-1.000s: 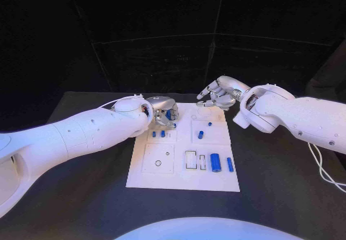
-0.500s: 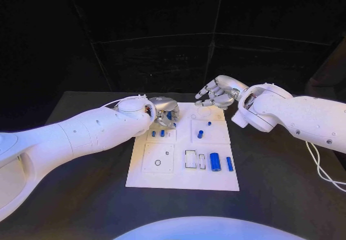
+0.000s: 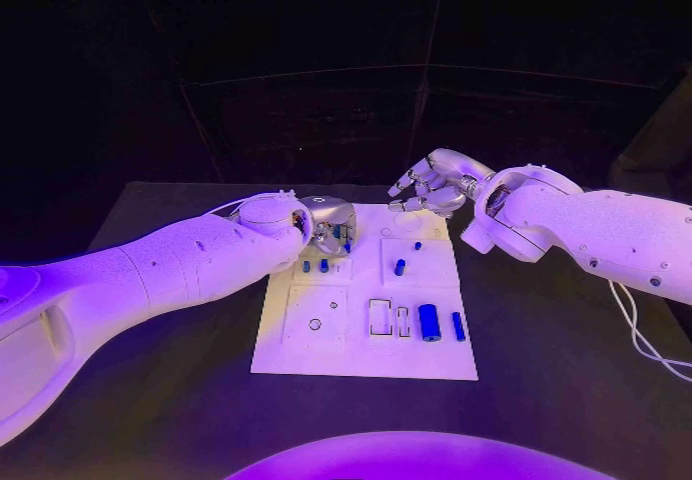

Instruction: Assemble the parts on the task board

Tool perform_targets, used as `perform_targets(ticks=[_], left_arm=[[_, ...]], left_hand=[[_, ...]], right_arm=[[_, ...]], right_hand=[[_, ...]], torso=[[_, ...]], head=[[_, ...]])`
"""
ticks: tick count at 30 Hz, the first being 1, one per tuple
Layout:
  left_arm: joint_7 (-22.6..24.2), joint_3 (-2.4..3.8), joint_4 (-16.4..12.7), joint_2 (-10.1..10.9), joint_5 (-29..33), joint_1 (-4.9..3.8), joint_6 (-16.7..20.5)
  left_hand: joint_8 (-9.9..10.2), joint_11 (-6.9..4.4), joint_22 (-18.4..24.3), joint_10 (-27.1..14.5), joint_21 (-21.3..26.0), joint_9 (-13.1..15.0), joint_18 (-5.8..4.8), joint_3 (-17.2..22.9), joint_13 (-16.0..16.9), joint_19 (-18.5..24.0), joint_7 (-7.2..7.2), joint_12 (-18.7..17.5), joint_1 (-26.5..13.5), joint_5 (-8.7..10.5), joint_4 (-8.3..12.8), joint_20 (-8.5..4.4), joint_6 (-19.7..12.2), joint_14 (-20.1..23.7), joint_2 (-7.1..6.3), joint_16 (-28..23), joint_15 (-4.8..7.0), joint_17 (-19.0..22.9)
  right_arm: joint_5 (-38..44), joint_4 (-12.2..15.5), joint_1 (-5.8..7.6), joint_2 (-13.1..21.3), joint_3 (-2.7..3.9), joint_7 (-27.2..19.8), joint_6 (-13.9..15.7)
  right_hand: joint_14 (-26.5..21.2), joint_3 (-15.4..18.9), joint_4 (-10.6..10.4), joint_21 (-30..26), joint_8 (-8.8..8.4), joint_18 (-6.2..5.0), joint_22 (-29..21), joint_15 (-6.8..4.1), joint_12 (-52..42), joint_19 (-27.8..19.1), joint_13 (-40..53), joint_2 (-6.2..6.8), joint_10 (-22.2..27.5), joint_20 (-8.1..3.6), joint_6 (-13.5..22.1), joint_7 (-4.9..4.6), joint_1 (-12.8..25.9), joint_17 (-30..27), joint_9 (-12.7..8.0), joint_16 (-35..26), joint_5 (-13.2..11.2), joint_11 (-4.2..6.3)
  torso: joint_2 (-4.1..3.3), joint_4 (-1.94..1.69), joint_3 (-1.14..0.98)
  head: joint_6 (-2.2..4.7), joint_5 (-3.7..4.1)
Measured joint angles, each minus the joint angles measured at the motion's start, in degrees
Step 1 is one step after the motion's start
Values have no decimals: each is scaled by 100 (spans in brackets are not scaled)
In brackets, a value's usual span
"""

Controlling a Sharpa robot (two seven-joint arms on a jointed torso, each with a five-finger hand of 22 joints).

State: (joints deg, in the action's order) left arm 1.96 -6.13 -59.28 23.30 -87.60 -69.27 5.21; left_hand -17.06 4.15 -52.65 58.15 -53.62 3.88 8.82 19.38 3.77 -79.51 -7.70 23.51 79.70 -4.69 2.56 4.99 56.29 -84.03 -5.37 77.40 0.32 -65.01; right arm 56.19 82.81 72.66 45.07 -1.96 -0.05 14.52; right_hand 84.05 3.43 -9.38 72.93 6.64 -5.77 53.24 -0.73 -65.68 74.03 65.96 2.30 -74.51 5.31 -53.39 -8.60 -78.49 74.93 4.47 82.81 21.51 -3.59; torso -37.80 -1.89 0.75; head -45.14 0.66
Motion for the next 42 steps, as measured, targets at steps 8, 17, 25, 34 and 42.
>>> perform_targets(ticks=[8, 17, 25, 34, 42], left_arm=[[-26, 4, 38, -31, -4, 0, -30], [1, 6, 4, 12, -6, 21, 43], [23, 256, -243, 295, 77, 72, 229], [53, 489, -756, 810, 408, -42, 399], [48, 507, -868, 1129, 681, -83, 278]], left_hand=[[98, -45, -273, 302, -250, 14, -86, 364, 2, -19, 46, -161, -42, 0, 75, -19, 230, 1, 41, 26, 43, 50], [146, -58, -420, 411, -364, 28, -86, 493, 3, -19, 52, -268, -93, 23, 99, -19, 301, 8, 43, 26, 50, 78], [174, -57, -476, 453, -416, 26, -86, 534, 1, -39, 32, -332, -202, 49, 92, -39, 361, 8, 15, 47, 50, 93], [196, -56, -544, 452, -477, 25, -85, 549, 1, -39, 32, -355, -222, 49, 76, -39, 361, 8, -5, 47, 50, 146], [196, -57, -601, 493, -525, 24, -86, 549, 1, -79, 53, -355, -245, 49, 76, -38, 382, 8, -29, 47, 50, 182]], right_arm=[[0, -1, 0, -5, 0, 0, -2], [0, 0, 0, -6, 0, 0, -3], [0, 1, 0, 4, 0, 0, -4], [0, -16, 0, 28, 0, 0, -4], [0, -36, 0, 31, 0, 2, -6]], right_hand=[[0, 0, 0, 0, 0, 0, 0, 0, 0, 0, 0, 0, 0, 0, 0, 0, 0, 0, 0, 0, 29, 0], [0, 0, 0, 0, 0, 0, 0, 0, 0, 0, 0, 0, 0, 0, 0, 0, 0, -1, 0, 0, 29, 0], [0, 0, 0, 0, 0, 0, 0, 0, 0, 0, 12, 0, 0, 0, 0, 0, 0, -1, 0, 0, 29, 0], [0, 0, 0, 0, 0, 0, 1, 0, 0, 0, 11, 0, 0, 0, 0, 0, 0, -1, 0, 0, 29, 0], [0, 0, 0, 0, 0, 0, 1, 0, 0, 0, 11, 0, 0, 0, 0, 0, 0, -2, 0, 0, 29, 0]], torso=[[2, -1, 0], [3, -2, 0], [5, -9, 2], [7, -9, 0], [10, -30, 0]], head=[[-4, 0], [5, -4], [37, 8], [80, 28], [82, -1]])
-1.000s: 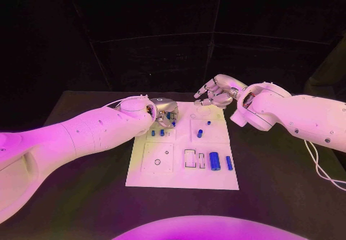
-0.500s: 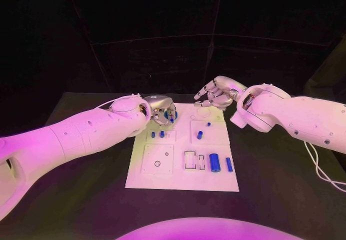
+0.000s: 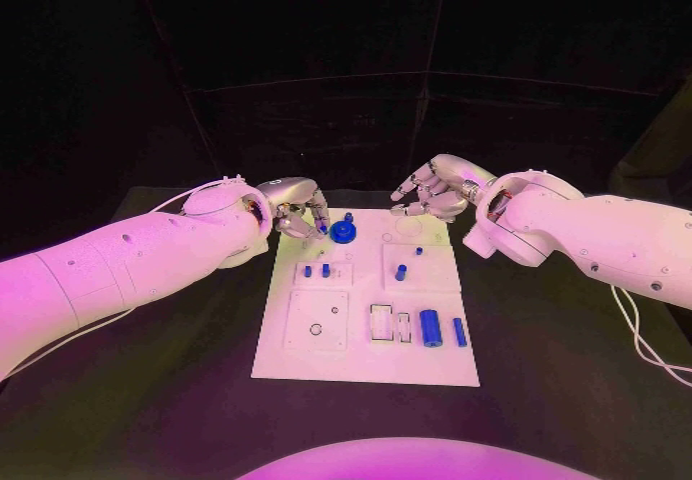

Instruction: Assemble the parts on the task board

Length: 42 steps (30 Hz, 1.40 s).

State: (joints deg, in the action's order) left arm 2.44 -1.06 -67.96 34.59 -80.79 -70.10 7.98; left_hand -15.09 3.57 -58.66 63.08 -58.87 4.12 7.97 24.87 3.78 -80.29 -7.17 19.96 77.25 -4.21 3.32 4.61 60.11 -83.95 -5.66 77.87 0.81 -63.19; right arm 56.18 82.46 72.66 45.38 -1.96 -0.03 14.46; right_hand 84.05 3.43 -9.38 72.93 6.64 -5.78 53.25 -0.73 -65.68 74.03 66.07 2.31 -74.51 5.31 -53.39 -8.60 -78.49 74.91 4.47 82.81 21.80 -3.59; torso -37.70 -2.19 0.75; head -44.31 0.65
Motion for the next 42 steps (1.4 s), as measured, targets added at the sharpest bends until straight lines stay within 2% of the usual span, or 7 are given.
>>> perform_targets(ticks=[3, 7, 11, 14, 22, 33, 42], left_arm=[[-6, -2, 26, 51, 61, -1, -79], [-11, -47, 119, 41, 125, 9, -184], [-11, -109, 227, -28, 161, 92, -249], [-8, -128, 287, -84, 177, 145, -277], [4, -136, 425, -185, 197, 198, -292], [6, -137, 543, -303, 198, 207, -349], [-27, -136, 572, -320, 182, 210, -484]], left_hand=[[0, 0, -13, 0, -21, 0, 0, 0, 0, 0, 0, 0, 0, 0, 0, 0, 0, 0, 0, 0, 0, 8], [0, 0, -13, 0, -21, 0, 0, 0, 0, 0, 0, 0, 0, 0, 0, 0, 0, 0, 0, 0, 0, 8], [0, -3, -19, 2, -21, -1, 0, 0, 2, 0, 0, -20, 0, 0, 0, 0, 0, 0, 0, 0, 0, 21], [0, -20, -22, 20, -21, 1, 1, -1, 5, 0, 0, -24, 0, 0, 0, 0, 0, 0, 0, 0, 0, 26], [0, -20, -21, 20, -21, 4, 0, -1, 5, 0, 1, -24, 0, 0, 0, 0, -1, 0, 0, 0, 0, 31], [1, -20, -29, 19, -20, 3, 1, -1, 5, 0, 2, -23, 0, 0, 0, 0, -2, 0, -1, 0, -1, 40], [3, 1, -57, 39, -62, 1, 1, 15, 4, 0, 23, -45, 0, 0, 16, 0, 19, 0, -1, -23, -1, 76]], right_arm=[[0, -12, 0, -6, 0, 1, -2], [0, -25, -2, -14, -1, 1, -6], [0, -34, -3, -31, -2, 1, -11], [0, -36, -4, -37, -2, 0, -15], [0, -44, -5, -47, -2, -1, -23], [0, -49, -6, -68, -2, -3, -31], [0, -49, -6, -66, -2, -3, -35]], right_hand=[[0, 0, 0, 0, 0, 0, 0, 0, 0, 0, 0, 0, 0, 0, 0, 0, 0, 0, 0, 0, 0, 0], [0, 0, 0, 0, 0, 0, 0, 0, 0, 0, 0, 0, 0, 0, 0, 0, 0, 0, 0, 0, 0, 0], [0, 0, 0, 0, 0, 0, 0, 0, 0, 0, 0, 0, 0, 0, 0, 0, 0, 0, 0, 0, 0, 0], [0, 0, 0, 0, 0, 0, 0, 0, 0, 0, -1, 0, 0, 0, 0, 0, 0, 0, 0, 0, 0, 0], [0, 0, 0, 0, 0, 0, 0, 0, 0, 0, -1, 0, 0, 0, 0, 0, 0, 0, 0, 0, 0, 0], [0, 0, 0, 0, 0, 0, 0, 0, 0, 0, -1, 0, 0, 0, 0, 0, 0, -1, 0, 0, 0, 0], [0, 0, 0, 0, 0, 0, 0, 0, 0, 0, -2, 0, 0, 0, 0, 0, 0, 4, 0, 0, 0, 0]], torso=[[0, 3, 1], [-3, 14, 2], [-8, 20, 4], [-11, 21, 4], [-11, 26, -3], [-9, 28, -5], [-9, 29, -5]], head=[[-7, -33], [-8, -52], [-12, -58], [-14, -59], [-21, -65], [-34, -80], [-47, -71]])
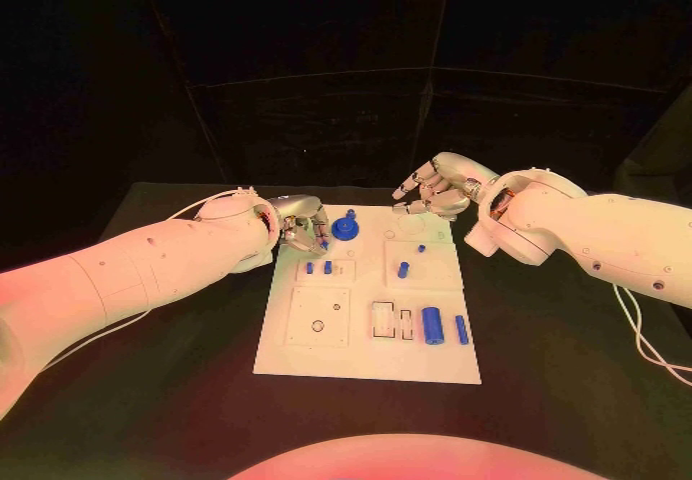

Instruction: Assemble the parts on the task board

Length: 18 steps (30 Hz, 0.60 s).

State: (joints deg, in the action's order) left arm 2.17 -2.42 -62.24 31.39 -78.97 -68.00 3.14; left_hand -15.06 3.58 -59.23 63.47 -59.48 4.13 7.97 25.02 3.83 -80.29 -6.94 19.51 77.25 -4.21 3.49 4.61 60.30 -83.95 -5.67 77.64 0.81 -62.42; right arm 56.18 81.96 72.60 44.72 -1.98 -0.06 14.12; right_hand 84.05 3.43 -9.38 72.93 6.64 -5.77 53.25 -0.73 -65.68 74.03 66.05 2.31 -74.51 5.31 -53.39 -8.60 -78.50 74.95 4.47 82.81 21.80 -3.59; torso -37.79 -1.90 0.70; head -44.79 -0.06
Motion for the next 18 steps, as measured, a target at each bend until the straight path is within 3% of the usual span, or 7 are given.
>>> perform_targets(ticks=[12, 14, 18], left_arm=[[-62, -1, -2, 4, -11, 4, -123], [-68, -1, -6, 4, -12, 4, -123], [-76, -1, -9, 5, -15, 4, -121]], left_hand=[[20, 0, -39, 0, -28, 2, 0, 0, 0, 0, -14, 0, 0, 0, 0, 0, 14, 0, 0, 0, 0, 11], [43, 0, -59, 0, -54, 2, -87, 23, 0, 0, -14, -33, -16, 0, 23, 0, 14, 0, -16, 0, 0, 21], [136, 0, -80, 0, -54, -7, -88, 38, 0, 0, -66, -88, -38, 0, 38, 0, -47, 0, -38, 0, 0, 41]], right_arm=[[0, 2, 0, 3, 0, 0, 0], [0, 1, 0, 2, 0, -1, 0], [0, -3, 0, 0, 0, -1, 0]], right_hand=[[0, 0, 0, 0, 0, 0, 0, 0, 0, 0, 0, 0, 0, 0, 0, 0, 0, -1, 0, 0, 0, 0], [0, 0, 0, 0, 0, 0, 0, 0, 0, 0, 0, 0, 0, 0, 0, 0, 0, -1, 0, 0, 0, 0], [0, 0, 0, 0, 0, 0, 0, 0, 0, 0, 0, 0, 0, 0, 0, 0, 0, -1, 0, 0, 0, 0]], torso=[[1, -2, 2], [2, -2, 2], [2, -3, 4]], head=[[-6, 7], [-6, 7], [-10, 7]])
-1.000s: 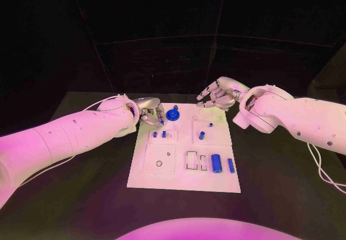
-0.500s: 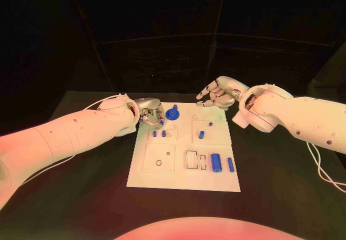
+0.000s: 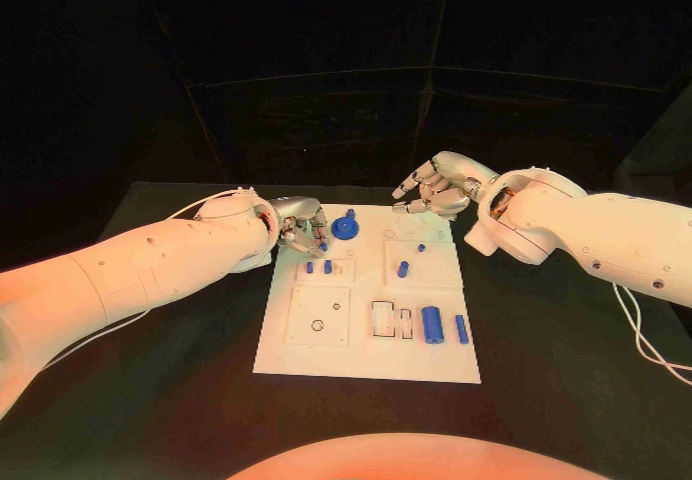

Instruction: Assemble the parts on the task board

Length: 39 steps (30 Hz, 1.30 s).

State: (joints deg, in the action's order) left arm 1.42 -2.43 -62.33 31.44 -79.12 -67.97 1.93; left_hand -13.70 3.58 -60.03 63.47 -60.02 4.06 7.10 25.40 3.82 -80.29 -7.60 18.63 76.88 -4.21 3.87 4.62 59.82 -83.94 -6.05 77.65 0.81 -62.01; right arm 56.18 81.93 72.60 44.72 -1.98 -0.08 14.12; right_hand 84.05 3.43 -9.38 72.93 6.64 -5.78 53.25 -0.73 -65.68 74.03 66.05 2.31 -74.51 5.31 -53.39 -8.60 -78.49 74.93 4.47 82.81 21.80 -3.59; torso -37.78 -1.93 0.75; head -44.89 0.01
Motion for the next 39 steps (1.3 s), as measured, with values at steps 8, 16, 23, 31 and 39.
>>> perform_targets(ticks=[8, 16, 23, 31, 39], left_arm=[[-24, -10, 11, 0, -11, 15, 1], [-37, -9, -3, 56, -10, 15, 24], [-8, 7, -164, 345, 168, 10, 120], [460, 36, -344, 751, 1601, -37, 473], [1551, 39, -648, 1059, 4567, -48, 635]], left_hand=[[595, 21, -36, -24, 0, -47, 0, 0, 7, 0, -18, -133, -120, 40, 0, 0, -839, 0, -120, 0, 0, 83], [676, 21, -63, -24, -26, -43, 1, -41, 17, 0, -57, -178, -174, 40, -42, 0, -938, 0, -174, -26, 0, 118], [676, 21, -74, -24, -37, -37, 1, -106, 19, 0, -58, -178, -231, 40, -53, 0, -939, 0, -231, -26, 0, 166], [548, 167, 1030, -167, 1207, 5, 178, -90, 18, 635, -192, -244, -144, 40, -65, 114, -571, 361, -143, -665, -112, 1243], [504, 287, 1836, -370, 2295, -9, 266, 151, 18, 1414, -276, -212, -20, -2, -24, 225, -430, 1465, 104, -2114, -214, 3364]], right_arm=[[0, -21, 0, 0, 0, 2, -1], [88, -102, 0, 8, 0, 117, -51], [450, -164, -9, 37, 0, 186, -42], [1669, -176, -199, 56, 1, 388, -47], [3003, -248, -458, -38, -5, 701, -102]], right_hand=[[0, 12, -12, -45, 0, 0, -54, 0, 14, -23, -27, 0, 0, -23, 0, 0, 0, 0, 0, -27, 0, 0], [0, 25, -91, -1194, 134, -315, -1786, 0, 2785, -738, -2493, -77, 1604, -21, 73, -24, -185, -1087, -1, -1059, -107, -21], [-32, -126, -19, -1504, 224, -316, -2107, 32, 4268, -666, -4015, -17, 1724, 20, -134, -45, -637, -1337, 1, -1346, -319, -90], [-10, -524, 46, -1271, 126, -314, -1691, 10, 4865, -347, -4878, 39, 1317, -42, -404, 28, -929, -1116, -43, -1226, -545, -50], [-10, -800, 46, -1218, -44, -314, -1592, 10, 5238, -325, -5347, 129, 1374, -19, -432, 42, -1018, -1074, -59, -1193, -901, -106]], torso=[[0, 0, 0], [-1, 0, -1], [1, 0, -1], [5, 0, -3], [5, 0, 1]], head=[[-1, -1], [2, 7], [9, 22], [78, 126], [148, 242]])
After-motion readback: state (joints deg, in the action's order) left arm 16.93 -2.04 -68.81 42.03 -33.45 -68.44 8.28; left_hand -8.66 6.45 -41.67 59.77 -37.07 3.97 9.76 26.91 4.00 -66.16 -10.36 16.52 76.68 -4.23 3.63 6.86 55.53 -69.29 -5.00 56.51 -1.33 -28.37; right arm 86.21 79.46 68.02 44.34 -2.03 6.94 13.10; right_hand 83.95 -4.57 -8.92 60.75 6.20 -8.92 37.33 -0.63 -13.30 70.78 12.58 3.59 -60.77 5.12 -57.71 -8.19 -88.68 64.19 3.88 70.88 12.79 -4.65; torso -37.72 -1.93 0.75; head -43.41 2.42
